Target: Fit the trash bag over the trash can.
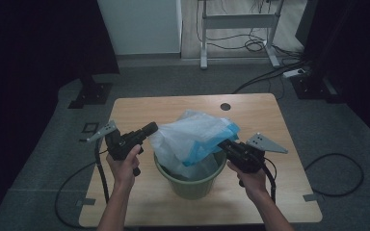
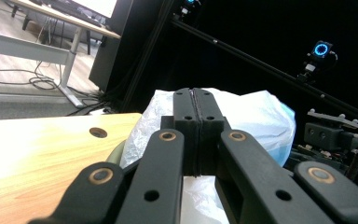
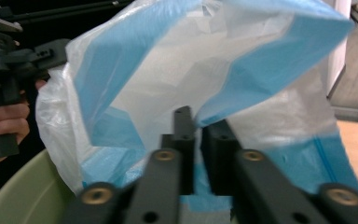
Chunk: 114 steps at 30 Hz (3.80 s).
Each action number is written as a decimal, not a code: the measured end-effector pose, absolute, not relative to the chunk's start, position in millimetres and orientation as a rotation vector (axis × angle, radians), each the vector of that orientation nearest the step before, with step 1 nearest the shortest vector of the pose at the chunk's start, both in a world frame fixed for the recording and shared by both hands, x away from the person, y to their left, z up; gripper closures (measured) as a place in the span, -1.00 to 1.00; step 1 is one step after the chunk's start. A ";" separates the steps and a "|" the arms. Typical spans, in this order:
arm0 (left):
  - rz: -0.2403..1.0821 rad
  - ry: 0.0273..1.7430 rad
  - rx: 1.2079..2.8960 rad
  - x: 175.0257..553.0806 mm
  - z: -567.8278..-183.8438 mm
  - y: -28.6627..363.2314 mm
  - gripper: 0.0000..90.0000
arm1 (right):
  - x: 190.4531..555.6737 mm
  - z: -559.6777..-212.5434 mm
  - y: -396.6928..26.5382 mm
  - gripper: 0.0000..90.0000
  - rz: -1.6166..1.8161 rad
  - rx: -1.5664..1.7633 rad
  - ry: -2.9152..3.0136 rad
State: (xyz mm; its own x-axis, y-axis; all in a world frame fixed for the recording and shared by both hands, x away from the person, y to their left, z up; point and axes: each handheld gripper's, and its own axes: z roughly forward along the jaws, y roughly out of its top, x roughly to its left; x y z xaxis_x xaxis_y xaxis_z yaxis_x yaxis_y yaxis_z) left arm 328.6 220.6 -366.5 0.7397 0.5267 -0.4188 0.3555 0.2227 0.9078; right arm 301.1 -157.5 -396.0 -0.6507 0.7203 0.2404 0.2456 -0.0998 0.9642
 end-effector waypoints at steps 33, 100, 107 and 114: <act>0.141 0.793 1.403 332.9 -351.7 238.2 0.97 | 346.5 -338.5 -223.0 0.93 1.660 1.180 1.730; 0.122 0.837 1.309 319.4 -351.7 278.9 0.95 | 281.2 -339.6 -233.6 0.99 1.727 1.064 1.616; 0.114 0.860 1.328 319.3 -365.1 281.2 0.95 | 288.7 -358.6 -232.0 0.98 1.682 1.101 1.655; 0.088 0.917 1.346 323.5 -383.7 287.1 0.94 | 298.1 -375.8 -233.6 0.98 1.607 1.155 1.714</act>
State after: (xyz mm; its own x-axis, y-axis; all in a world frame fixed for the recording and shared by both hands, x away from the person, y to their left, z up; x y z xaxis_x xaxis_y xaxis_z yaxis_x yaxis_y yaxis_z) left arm 323.5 287.1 -383.7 0.6619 0.5455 -0.5140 0.4378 0.2753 0.8559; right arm 298.1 -233.6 -375.8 -0.5028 0.8458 0.1782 0.2325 -0.0663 0.9703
